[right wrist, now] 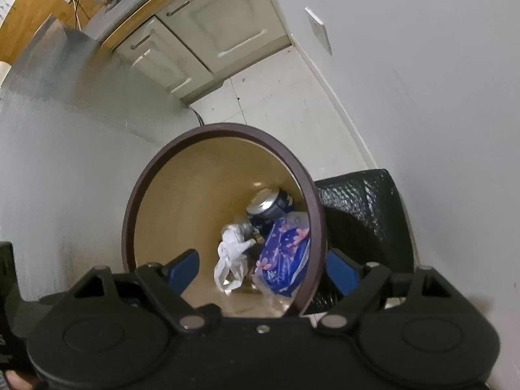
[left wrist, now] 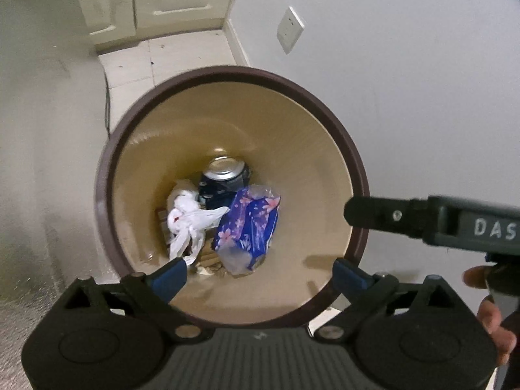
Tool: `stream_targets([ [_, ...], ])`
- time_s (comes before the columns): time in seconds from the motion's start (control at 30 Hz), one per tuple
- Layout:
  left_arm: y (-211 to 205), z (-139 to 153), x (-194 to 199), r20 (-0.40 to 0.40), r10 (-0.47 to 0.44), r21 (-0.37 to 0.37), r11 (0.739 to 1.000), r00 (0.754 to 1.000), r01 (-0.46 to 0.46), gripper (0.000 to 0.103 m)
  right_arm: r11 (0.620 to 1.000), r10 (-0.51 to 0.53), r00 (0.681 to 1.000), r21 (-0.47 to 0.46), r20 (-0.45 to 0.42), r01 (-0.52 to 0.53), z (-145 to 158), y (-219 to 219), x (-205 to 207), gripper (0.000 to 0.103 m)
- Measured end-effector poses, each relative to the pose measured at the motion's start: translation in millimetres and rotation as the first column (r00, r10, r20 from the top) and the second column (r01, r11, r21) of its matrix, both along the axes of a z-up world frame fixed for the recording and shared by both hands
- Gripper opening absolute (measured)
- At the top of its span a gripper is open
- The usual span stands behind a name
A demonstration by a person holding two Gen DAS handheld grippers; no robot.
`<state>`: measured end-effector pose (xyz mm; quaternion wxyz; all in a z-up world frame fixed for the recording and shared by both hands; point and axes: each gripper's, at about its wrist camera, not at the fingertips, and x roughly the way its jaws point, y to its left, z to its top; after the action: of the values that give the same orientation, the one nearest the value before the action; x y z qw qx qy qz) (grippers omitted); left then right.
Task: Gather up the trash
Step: 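Open the left tool over the wastebasket while the right tool releases the plastic bag, then withdraw both tools from the wastebasket back toward the table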
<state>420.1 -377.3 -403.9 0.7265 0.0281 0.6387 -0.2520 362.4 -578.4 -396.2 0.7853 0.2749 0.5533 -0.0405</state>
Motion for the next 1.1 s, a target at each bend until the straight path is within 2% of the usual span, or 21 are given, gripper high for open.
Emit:
stream_targets([
  [0.23,20,34,-11,0.036,0.05,0.005,0.999,0.998,-0.05,0.099,0.999,0.045,0.999,-0.029,0.007,-0.045,13,5,-8,0.085],
  [0.5,43,81,-22,0.09,0.087,0.014,0.996,0.992,-0.089,0.103,0.994,0.083,0.996,-0.081,0.041,-0.079,49,9,-22,0.085],
  [0.93,70,151,-42,0.178,0.134,-0.004,0.991,0.975,-0.135,0.103,0.971,0.146,0.985,-0.203,0.087,-0.126,120,16,-53,0.102],
  [1.1,78,169,-55,0.196,0.141,-0.024,0.99,0.97,-0.139,0.103,0.961,0.152,0.982,-0.251,0.109,-0.12,145,18,-61,0.103],
])
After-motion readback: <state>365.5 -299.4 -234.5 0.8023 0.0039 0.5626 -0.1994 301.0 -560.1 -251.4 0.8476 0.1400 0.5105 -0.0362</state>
